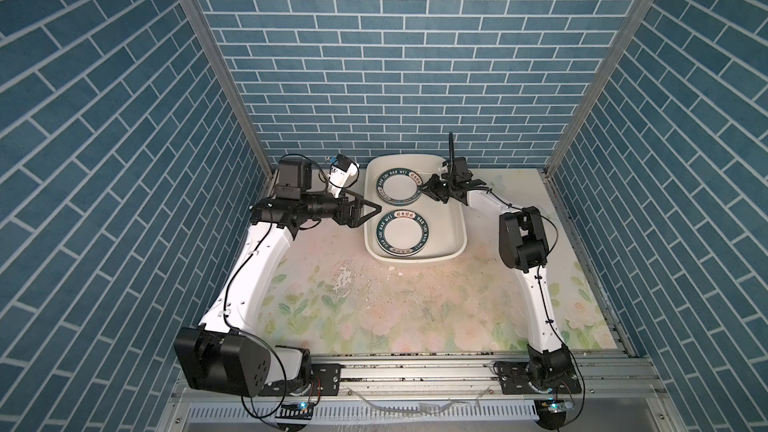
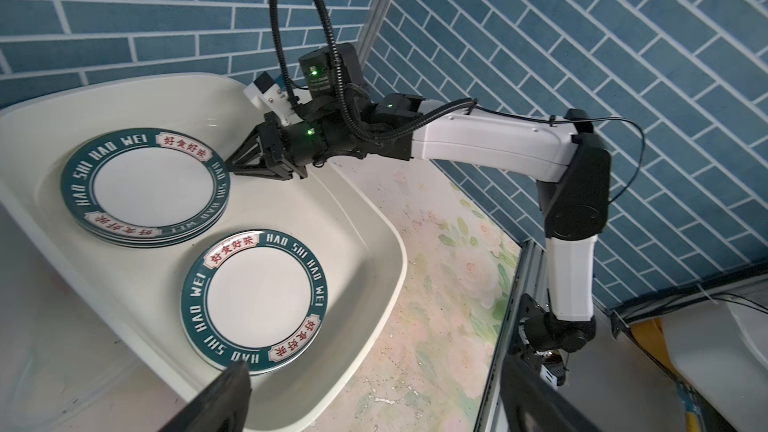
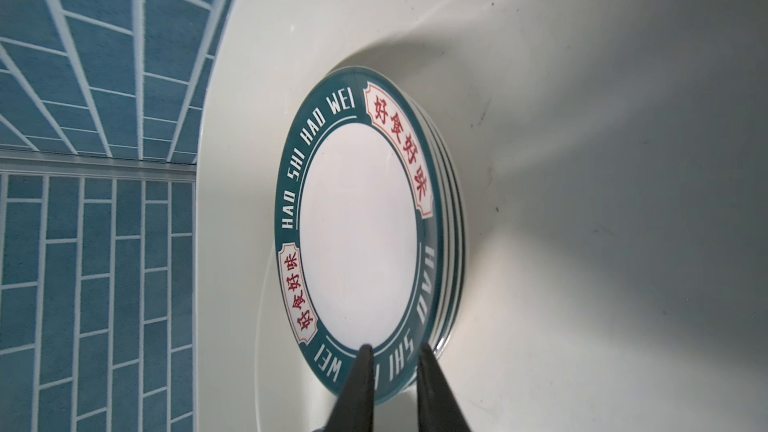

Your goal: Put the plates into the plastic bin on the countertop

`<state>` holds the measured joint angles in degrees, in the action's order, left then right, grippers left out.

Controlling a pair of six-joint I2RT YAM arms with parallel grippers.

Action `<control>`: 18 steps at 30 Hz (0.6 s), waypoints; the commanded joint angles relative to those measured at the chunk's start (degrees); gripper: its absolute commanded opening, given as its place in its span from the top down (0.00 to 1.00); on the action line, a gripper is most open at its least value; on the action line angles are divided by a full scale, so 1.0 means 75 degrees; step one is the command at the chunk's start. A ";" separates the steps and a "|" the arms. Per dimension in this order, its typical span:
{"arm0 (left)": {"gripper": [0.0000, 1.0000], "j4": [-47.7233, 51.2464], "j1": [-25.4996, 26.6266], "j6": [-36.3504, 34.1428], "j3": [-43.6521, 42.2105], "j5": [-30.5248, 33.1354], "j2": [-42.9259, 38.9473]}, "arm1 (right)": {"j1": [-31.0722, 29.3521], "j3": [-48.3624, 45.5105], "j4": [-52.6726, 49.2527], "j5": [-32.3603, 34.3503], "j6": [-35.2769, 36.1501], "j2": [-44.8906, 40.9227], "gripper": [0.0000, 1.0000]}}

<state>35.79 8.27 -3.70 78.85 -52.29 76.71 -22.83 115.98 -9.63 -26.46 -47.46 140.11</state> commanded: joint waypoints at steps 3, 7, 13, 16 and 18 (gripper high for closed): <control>0.01 0.0213 -0.0077 -0.0093 0.0229 0.1630 -0.0056 | -0.0039 0.0183 -0.0278 0.0197 0.0980 -0.1310 0.77; 0.00 -0.0125 -0.0291 0.0071 -0.0096 0.2255 -0.0182 | -0.0038 -0.0324 -0.0611 0.0996 0.1550 -0.2137 0.69; 0.00 -0.0695 -0.0567 0.0686 -0.0518 0.2908 -0.0325 | 0.0108 -0.1849 -0.0463 0.2364 0.2495 -0.3626 0.55; 0.00 -0.0944 -0.0576 0.0945 -0.0625 0.3348 -0.0305 | 0.0299 -0.2178 -0.0637 0.2395 0.2758 -0.4037 0.45; 0.00 -0.1223 -0.0576 0.1198 -0.0799 0.3875 -0.0334 | 0.0443 -0.2548 -0.0640 0.2457 0.2812 -0.4318 0.23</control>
<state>30.26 4.14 2.11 74.50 -29.45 75.48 -21.08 100.33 -11.99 -11.51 -30.44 109.47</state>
